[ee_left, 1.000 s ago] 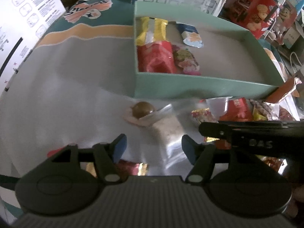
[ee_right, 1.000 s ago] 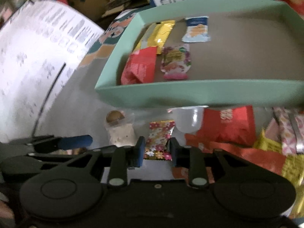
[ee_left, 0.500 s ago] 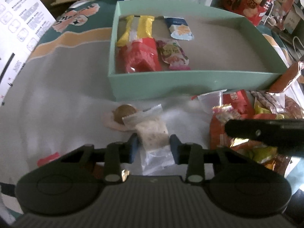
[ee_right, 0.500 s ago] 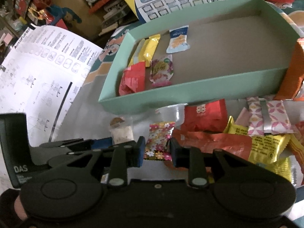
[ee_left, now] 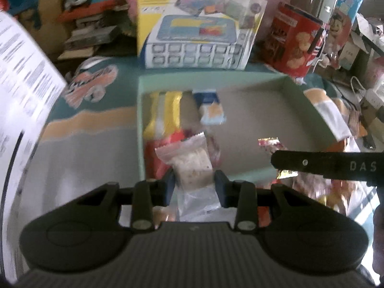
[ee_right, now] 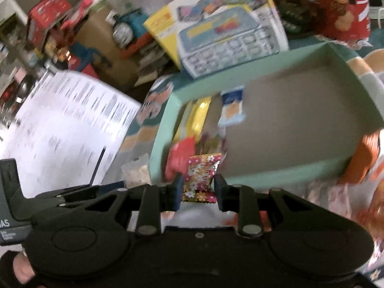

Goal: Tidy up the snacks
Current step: 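Place both held snacks into the green tray and open both tools, then withdraw both tools from the tray back toward the remaining snack pile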

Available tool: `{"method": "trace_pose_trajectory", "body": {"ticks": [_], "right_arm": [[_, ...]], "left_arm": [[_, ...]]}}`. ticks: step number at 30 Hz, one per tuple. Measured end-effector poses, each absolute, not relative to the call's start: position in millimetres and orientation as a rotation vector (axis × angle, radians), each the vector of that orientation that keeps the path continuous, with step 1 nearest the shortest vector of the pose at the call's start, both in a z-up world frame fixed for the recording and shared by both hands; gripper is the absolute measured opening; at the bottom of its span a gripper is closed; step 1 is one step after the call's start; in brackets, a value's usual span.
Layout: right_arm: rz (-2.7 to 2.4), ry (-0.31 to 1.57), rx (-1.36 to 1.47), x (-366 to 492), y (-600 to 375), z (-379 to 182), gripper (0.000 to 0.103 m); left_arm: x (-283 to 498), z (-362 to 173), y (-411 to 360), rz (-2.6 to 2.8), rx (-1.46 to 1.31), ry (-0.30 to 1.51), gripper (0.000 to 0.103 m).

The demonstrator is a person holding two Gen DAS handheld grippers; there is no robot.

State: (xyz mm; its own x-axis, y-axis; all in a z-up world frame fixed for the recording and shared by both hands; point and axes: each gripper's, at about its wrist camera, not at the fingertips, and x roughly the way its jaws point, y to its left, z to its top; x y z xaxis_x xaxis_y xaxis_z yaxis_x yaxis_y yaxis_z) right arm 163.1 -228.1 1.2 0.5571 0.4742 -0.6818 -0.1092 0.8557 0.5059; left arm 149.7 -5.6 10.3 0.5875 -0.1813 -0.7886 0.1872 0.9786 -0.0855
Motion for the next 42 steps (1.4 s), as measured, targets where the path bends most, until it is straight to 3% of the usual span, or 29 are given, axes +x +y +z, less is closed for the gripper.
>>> {"method": "trace_pose_trajectory", "body": {"ticks": [12, 13, 14, 15, 16, 17, 18, 22, 27, 42], "right_arm": [[0.297, 1.048, 0.506, 214.2, -235.2, -34.0, 0.03], [0.302, 1.065, 0.531, 216.1, -235.4, -36.0, 0.032], [0.307, 1.067, 0.546, 216.6, -237.0, -36.9, 0.042], [0.303, 1.055, 0.545, 215.1, -238.0, -34.9, 0.052], [0.294, 1.043, 0.536, 213.7, -238.2, -32.3, 0.059], [0.286, 1.031, 0.529, 211.3, -239.3, -29.1, 0.071], [0.281, 1.019, 0.526, 209.5, -240.4, -26.4, 0.077], [0.271, 0.992, 0.518, 203.4, -245.9, -16.1, 0.087], [0.255, 0.966, 0.506, 185.5, -256.5, -3.6, 0.096], [0.207, 0.979, 0.514, 121.6, -290.2, -7.0, 0.097]], "left_arm": [[205.1, -30.0, -38.2, -0.269, 0.048, 1.019, 0.038], [203.3, -30.1, -37.9, -0.255, 0.06, 1.014, 0.051], [202.1, -29.6, -36.7, -0.236, 0.066, 1.007, 0.061], [200.1, -27.4, -33.8, -0.214, 0.063, 0.991, 0.08], [197.4, -23.6, -29.9, -0.196, 0.057, 0.97, 0.089], [194.7, -20.4, -26.9, -0.181, 0.052, 0.949, 0.09], [193.0, -17.1, -24.6, -0.174, 0.05, 0.941, 0.092], [187.3, -8.8, -17.1, -0.15, 0.033, 0.929, 0.1], [172.3, -2.9, -14.1, -0.136, 0.018, 0.932, 0.103], [108.2, -19.2, -34.6, -0.199, 0.054, 1.023, 0.103]]}}
